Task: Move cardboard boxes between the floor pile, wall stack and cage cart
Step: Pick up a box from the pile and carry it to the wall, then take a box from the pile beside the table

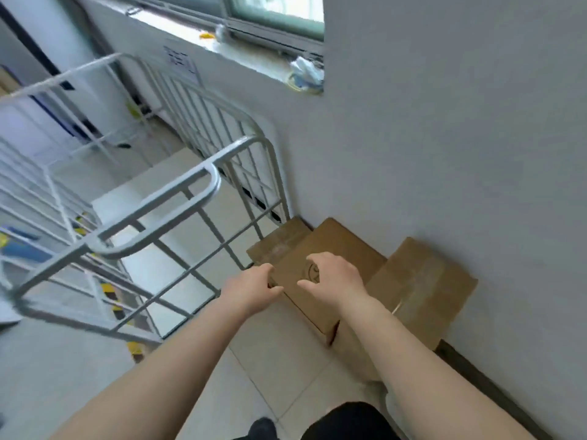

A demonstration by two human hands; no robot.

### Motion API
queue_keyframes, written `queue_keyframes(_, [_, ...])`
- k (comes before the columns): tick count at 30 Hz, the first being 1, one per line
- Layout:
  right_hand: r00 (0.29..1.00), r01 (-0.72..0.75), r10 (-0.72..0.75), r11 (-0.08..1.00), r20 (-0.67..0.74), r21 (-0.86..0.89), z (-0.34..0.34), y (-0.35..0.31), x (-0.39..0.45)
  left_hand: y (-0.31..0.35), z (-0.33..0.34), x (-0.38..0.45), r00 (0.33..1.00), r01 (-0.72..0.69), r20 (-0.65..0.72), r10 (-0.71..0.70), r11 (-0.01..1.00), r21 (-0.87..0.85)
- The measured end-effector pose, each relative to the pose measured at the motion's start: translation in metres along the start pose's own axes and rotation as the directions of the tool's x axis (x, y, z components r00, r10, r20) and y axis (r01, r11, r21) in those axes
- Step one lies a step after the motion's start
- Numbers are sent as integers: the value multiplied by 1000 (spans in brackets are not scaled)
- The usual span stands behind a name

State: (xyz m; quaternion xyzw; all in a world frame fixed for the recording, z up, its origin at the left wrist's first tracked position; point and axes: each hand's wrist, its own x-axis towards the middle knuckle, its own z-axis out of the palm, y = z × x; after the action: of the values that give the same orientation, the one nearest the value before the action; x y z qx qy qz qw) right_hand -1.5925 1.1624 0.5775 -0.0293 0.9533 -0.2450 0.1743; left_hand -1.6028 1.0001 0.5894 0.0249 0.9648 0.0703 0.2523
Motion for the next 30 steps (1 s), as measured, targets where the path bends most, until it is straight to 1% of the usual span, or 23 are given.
queue_keyframes(2, [986, 146, -138, 985, 91, -88, 1, -28, 5, -21, -6, -25, 991, 120, -52, -122, 992, -34])
queue_keyframes(4, [948, 295, -265, 940, 178, -173, 0, -52, 7, -36, -8, -53, 961, 245, -101, -256, 963, -111])
queue_keyframes(7, [850, 514, -439, 813, 291, -276, -4, -84, -2, -52, 1, -105, 884, 408, -122, -452, 871, -274])
queue_keyframes(9, [779, 616, -513, 736, 362, -282, -5, -108, -16, -59, 10, -146, 811, 507, -105, -576, 780, -367])
queue_keyframes(13, [580, 804, -635, 544, 510, -238, 20, -162, -65, -68, 40, -235, 635, 646, -43, -772, 560, -518])
queue_keyframes(16, [388, 918, -690, 351, 611, -187, 56, -196, -127, -66, 75, -309, 480, 710, 5, -877, 386, -589])
queue_keyframes(20, [128, 991, -706, 127, 697, -53, 101, -220, -227, -42, 129, -412, 255, 741, 83, -963, 139, -657])
queue_keyframes(24, [-118, 993, -667, -69, 735, 97, 134, -225, -346, 0, 188, -522, 6, 700, 183, -983, -127, -703])
queue_keyframes(26, [-216, 976, -636, -146, 741, 160, 147, -222, -408, 26, 215, -576, -109, 675, 218, -970, -233, -700])
queue_keyframes(27, [-257, 966, -617, -176, 744, 187, 155, -218, -438, 40, 229, -601, -155, 655, 241, -958, -282, -701])
queue_keyframes(28, [-296, 955, -601, -208, 742, 212, 162, -213, -468, 54, 242, -625, -192, 630, 263, -946, -324, -706])
queue_keyframes(30, [-363, 929, -561, -274, 744, 247, 174, -202, -526, 85, 270, -668, -243, 597, 328, -913, -407, -691])
